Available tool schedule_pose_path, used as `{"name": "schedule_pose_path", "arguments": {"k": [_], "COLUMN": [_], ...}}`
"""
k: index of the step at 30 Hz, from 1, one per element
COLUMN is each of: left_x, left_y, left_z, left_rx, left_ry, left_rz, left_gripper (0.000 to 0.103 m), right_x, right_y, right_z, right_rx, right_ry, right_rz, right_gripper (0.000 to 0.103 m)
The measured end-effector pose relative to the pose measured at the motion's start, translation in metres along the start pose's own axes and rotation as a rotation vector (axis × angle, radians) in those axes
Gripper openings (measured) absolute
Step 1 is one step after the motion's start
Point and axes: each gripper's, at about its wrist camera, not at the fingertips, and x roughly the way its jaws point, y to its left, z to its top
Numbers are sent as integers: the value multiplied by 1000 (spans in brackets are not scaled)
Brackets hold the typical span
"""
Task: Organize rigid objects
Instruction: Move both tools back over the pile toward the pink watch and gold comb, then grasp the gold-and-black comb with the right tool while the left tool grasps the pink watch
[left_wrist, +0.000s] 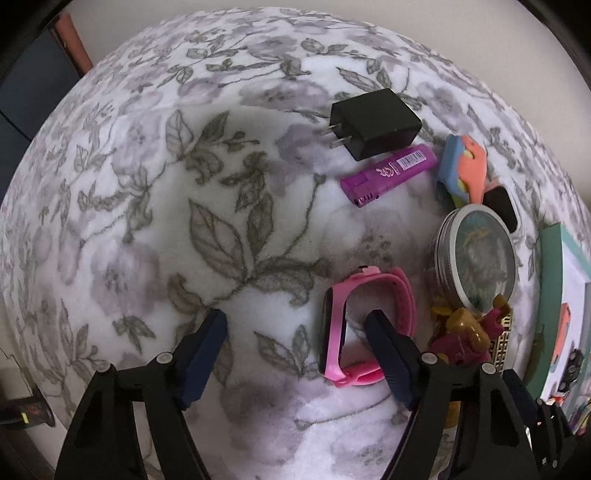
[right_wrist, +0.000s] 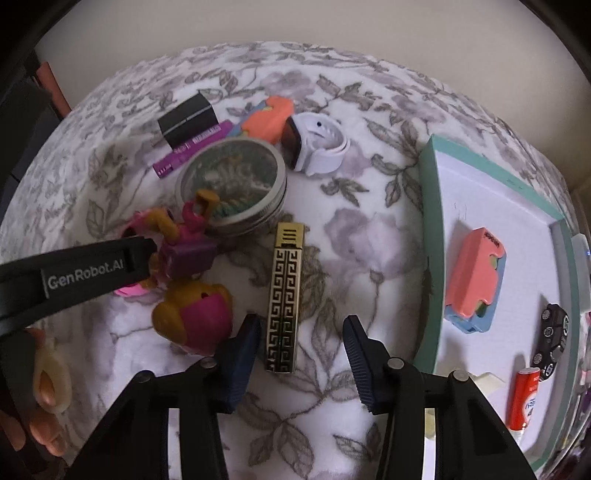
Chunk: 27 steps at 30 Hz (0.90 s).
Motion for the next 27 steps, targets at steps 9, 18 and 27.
{"name": "schedule_pose_path", "arguments": {"k": [9,18,27], "left_x": [-2,-8,-12], "left_y": [-6,-13,1], "left_z": [-3,2,2], "left_rx": [21,14,-36], "left_ry": [-18,-27,-31], "left_rz": [1,-20,-35], "left_gripper": [68,36,23], "right_x": [0,2,3], "right_y": [-3,-23,-37], "right_z": [0,3,1], "right_rx": [26,95,147], "right_ry": [-19,-18,-15], "right_rz": [11,49,96], "right_gripper": [37,17,18]}}
